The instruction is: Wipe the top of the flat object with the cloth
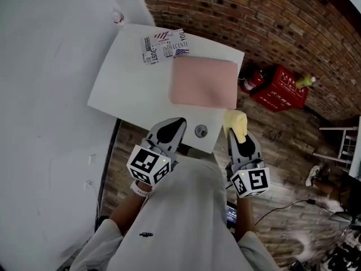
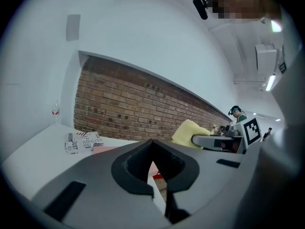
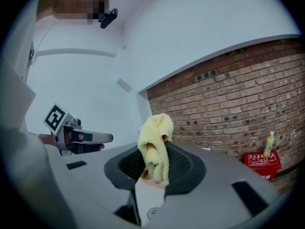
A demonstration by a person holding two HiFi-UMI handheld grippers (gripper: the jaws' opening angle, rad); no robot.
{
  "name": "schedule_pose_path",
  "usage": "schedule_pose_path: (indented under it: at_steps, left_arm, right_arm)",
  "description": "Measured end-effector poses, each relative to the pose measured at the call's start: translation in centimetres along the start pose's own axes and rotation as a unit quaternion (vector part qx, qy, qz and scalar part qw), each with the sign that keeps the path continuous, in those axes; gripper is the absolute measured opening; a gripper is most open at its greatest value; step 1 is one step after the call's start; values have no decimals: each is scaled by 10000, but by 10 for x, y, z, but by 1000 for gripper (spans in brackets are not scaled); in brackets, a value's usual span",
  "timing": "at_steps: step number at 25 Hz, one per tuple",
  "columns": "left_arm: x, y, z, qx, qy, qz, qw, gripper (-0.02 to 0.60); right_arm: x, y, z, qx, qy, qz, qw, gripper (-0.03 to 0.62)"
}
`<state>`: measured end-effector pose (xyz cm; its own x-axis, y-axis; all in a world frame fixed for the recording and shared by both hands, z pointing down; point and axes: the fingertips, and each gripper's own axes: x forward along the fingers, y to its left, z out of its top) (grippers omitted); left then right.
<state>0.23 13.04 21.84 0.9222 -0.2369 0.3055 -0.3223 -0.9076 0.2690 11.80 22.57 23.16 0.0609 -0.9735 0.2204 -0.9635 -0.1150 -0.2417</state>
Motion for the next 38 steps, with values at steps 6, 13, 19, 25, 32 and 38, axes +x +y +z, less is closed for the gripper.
schedule_pose_path:
  at_steps: [6,13,19,25,32,38]
  left_arm:
    - [29,12,0,-252,163,189,9994,18]
    - [45,47,6,-322,294,239,9988,17]
    - [59,82,6,-342,306,248,9986,18]
    - [67,121,-2,-531,236,354,9977,18]
    - [78,156,-20,-737,301,407,9960,17]
    - [87,184,-43,-880,497,493,9937,17]
  right_arm:
    - [31,-24,25,69,-197,43,9998,95]
    - [70,-29,35,-8,24,120,9999,95]
    - [113,-9,38,-2,178,396,9991,95]
    - [164,5,29,-201,440,526,9974,95]
    - [226,14,20,-47,580,484,9971,95]
    - [265,23,-1,80,752,469,9960,92]
